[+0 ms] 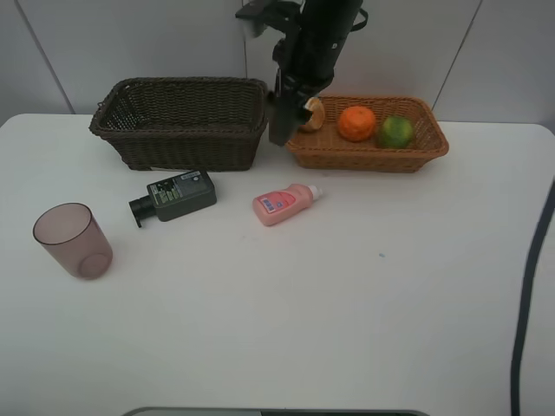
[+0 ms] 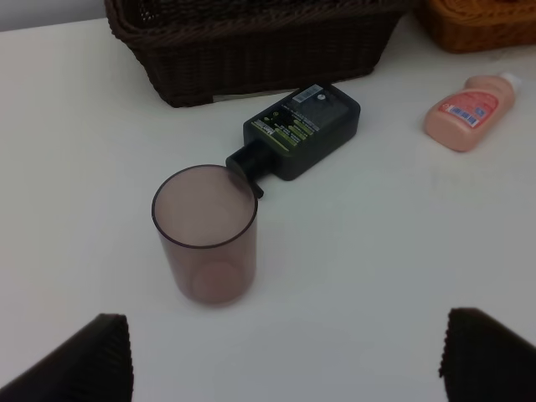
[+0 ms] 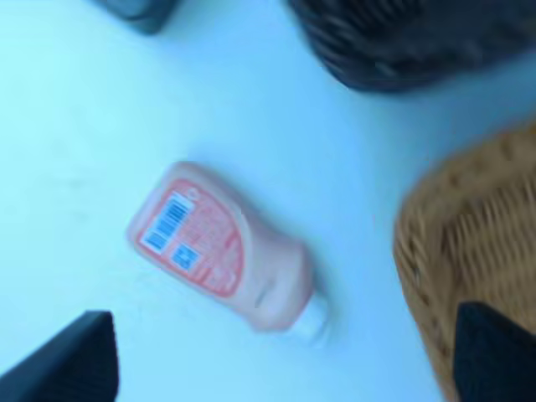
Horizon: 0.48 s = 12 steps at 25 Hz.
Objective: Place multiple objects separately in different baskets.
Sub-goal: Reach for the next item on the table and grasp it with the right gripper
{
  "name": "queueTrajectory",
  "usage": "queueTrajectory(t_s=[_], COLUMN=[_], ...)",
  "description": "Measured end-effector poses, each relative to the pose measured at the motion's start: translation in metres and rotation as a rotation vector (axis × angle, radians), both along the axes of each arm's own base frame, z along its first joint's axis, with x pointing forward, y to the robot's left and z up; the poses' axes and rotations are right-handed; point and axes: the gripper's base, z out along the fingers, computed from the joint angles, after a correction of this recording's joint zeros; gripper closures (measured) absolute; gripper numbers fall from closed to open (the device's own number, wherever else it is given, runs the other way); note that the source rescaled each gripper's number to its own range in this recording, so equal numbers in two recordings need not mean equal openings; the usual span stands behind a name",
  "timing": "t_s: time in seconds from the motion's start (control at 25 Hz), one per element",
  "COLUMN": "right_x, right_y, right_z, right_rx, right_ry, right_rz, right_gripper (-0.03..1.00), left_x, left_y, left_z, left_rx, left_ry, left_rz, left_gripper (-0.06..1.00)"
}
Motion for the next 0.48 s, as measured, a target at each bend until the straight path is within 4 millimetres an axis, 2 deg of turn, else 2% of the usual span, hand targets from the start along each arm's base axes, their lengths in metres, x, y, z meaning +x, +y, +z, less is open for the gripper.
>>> queueTrajectory(t_s=[0.12, 0.24, 0.36, 0.48], right_x=[-0.010, -0.013, -0.012, -0.011], right_y=[0.017, 0.030, 0.034, 0.033], right_z=[-0.005, -0.022, -0.037, -0.040], right_rx=[-0.038, -0.046, -0.061, -0.083], right_ry=[-0.027, -0.007, 0.008, 0.003], right_rz=[0.263, 0.447, 0.556, 0.593], right_gripper=[0.24, 0.24, 0.24, 0.24], left_x=[0.000, 0.000, 0.000, 0.000], left_y=[0.000, 0.000, 0.000, 0.000], left_z=[0.000, 0.000, 0.000, 0.000], left_rx=[0.000, 0.000, 0.000, 0.000], left_ry=[0.000, 0.000, 0.000, 0.000], left_rz=[0.000, 0.000, 0.000, 0.000], left_gripper=[-0.04, -0.04, -0.04, -0.04])
